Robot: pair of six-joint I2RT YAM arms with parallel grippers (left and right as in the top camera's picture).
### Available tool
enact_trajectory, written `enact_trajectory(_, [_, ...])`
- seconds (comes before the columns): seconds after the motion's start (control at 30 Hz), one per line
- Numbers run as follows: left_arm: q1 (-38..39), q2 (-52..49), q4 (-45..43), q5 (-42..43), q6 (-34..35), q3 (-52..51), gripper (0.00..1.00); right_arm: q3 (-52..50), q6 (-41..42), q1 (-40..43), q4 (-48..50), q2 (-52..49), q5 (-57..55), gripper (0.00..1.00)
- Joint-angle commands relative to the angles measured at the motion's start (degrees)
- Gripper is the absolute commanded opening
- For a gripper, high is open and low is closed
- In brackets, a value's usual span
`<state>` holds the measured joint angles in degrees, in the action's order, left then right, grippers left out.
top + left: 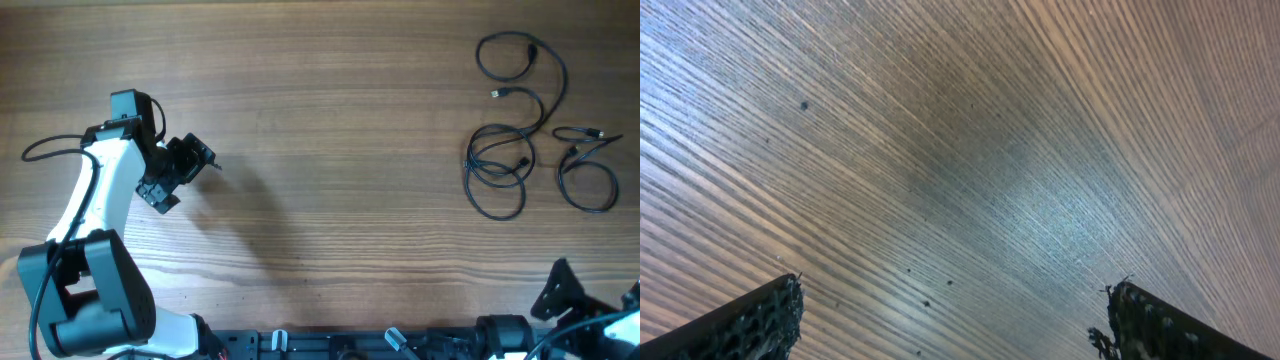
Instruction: Untangle cables
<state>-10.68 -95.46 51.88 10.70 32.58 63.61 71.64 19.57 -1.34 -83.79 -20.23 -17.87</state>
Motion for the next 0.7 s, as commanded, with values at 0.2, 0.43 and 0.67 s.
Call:
enact_trajectory(0.2, [-0.26,0.0,0.04,-0.33,-0.87,0.35,1.0,-1.27,-1.62,0.02,7.17,9.4,0.74,1.0])
enact_trajectory(0.43, [-0.26,0.0,0.04,-0.33,-0.87,0.35,1.0,-4.79,-6.29,0.02,17.44,14.84,1.88,1.0])
enact_trajectory(0.67, [-0.26,0.0,0.04,-0.33,-0.87,0.35,1.0,-15.69,-11.13,-0.07,31.56,19.98,6.38,1.0])
